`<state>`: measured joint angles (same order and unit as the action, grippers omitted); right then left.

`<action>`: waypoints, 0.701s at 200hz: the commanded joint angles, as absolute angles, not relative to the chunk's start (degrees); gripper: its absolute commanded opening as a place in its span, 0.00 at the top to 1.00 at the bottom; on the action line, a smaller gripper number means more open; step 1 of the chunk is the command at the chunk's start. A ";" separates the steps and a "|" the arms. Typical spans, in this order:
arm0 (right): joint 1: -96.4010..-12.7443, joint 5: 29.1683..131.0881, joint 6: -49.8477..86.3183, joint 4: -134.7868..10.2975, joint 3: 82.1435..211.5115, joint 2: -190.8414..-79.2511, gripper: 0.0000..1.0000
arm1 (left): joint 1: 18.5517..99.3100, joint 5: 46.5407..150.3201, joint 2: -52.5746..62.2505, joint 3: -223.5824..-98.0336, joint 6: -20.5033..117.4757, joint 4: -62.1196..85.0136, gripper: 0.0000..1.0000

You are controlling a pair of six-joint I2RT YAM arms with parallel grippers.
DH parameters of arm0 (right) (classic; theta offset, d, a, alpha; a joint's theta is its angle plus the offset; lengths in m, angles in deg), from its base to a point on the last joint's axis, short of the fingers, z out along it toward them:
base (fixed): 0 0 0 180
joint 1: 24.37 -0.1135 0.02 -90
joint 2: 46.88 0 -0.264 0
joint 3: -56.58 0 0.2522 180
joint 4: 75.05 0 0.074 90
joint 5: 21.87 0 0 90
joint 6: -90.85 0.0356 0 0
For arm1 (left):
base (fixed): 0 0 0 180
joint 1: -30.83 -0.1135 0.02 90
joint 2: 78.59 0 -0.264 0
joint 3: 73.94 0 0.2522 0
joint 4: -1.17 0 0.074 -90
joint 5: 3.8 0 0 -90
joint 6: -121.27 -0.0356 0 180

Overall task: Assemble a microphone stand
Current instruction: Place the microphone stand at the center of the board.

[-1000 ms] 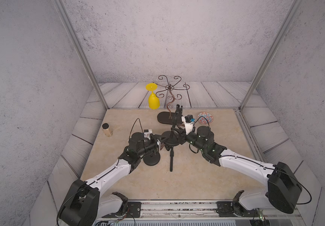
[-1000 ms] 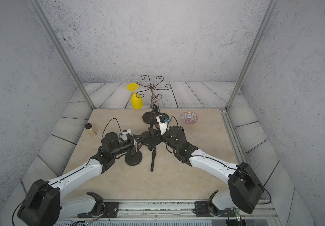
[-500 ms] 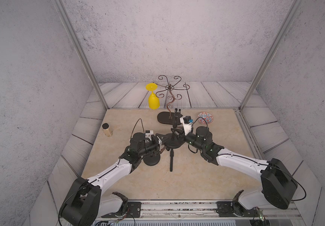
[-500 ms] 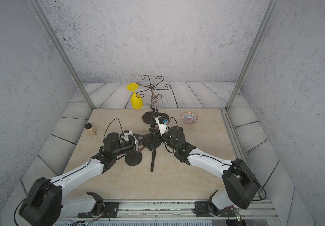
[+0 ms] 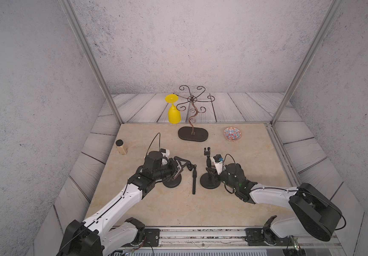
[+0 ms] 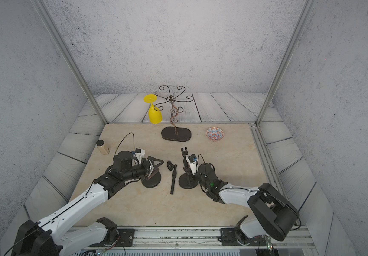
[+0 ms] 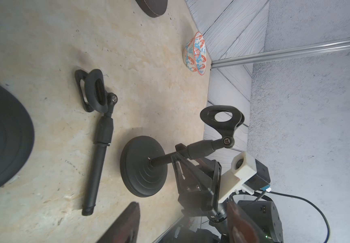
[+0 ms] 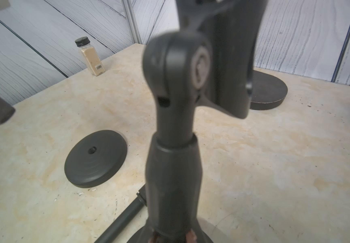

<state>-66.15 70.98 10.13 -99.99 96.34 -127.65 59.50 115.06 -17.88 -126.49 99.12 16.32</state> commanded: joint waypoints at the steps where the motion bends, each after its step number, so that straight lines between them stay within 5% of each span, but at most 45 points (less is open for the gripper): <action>1: -65.94 70.31 8.98 -114.97 94.83 -129.38 0.97 | 61.49 112.41 -17.39 -129.60 91.33 22.47 0.33; 72: -65.96 70.61 9.00 -141.60 86.10 -143.33 0.95 | 73.08 100.99 -9.82 -140.34 77.50 31.78 0.33; 114: -65.95 70.24 8.88 -140.26 84.70 -142.03 0.48 | 78.31 96.04 -4.62 -145.86 72.74 33.58 0.33; 140: -65.97 70.63 9.50 -135.35 83.25 -138.46 0.38 | 80.35 93.94 -0.61 -149.71 69.71 34.60 0.33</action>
<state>-66.13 70.96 8.84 -137.48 84.73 -142.04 78.91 97.86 -3.22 -145.99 74.77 32.73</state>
